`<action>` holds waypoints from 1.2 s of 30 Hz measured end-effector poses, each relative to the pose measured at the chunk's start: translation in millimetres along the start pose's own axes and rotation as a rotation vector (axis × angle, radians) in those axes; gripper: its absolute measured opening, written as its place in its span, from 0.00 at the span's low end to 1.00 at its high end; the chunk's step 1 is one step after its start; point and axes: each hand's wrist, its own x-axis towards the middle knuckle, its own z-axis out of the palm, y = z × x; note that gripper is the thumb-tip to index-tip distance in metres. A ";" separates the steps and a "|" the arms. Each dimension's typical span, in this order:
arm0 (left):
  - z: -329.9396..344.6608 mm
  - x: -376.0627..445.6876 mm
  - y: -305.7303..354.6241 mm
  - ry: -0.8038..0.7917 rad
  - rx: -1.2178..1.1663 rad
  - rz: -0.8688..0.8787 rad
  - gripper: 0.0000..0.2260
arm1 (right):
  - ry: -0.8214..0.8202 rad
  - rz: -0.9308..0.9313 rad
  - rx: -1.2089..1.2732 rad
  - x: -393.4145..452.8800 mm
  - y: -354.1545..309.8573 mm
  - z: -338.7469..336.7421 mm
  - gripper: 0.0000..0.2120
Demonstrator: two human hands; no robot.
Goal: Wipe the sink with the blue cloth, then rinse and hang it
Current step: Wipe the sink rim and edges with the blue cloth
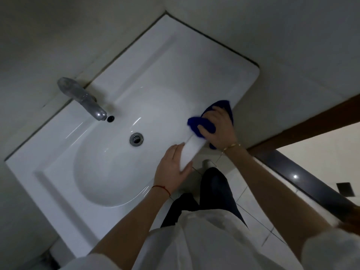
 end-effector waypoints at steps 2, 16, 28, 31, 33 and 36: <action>0.8 0.3 0.0 -0.003 -0.029 -0.010 0.28 | -0.002 -0.082 0.062 -25.2 -23.5 13.6 0.15; 0.5 1.8 0.4 -0.005 -0.020 -0.023 0.29 | 0.076 0.002 -0.009 -6.8 1.5 12.1 0.15; -1.0 6.4 8.9 0.026 0.077 -0.048 0.27 | -0.005 0.034 -0.088 82.1 97.9 -46.9 0.18; 0.9 5.7 8.1 0.024 0.100 -0.033 0.28 | -0.010 0.003 -0.063 71.8 74.4 -37.5 0.19; 1.0 5.5 8.2 0.010 0.109 -0.040 0.28 | -0.084 -0.124 -0.055 50.2 48.0 -23.8 0.18; 0.2 4.6 10.5 0.012 0.114 -0.057 0.29 | -0.148 -0.249 -0.036 30.3 37.7 -12.6 0.17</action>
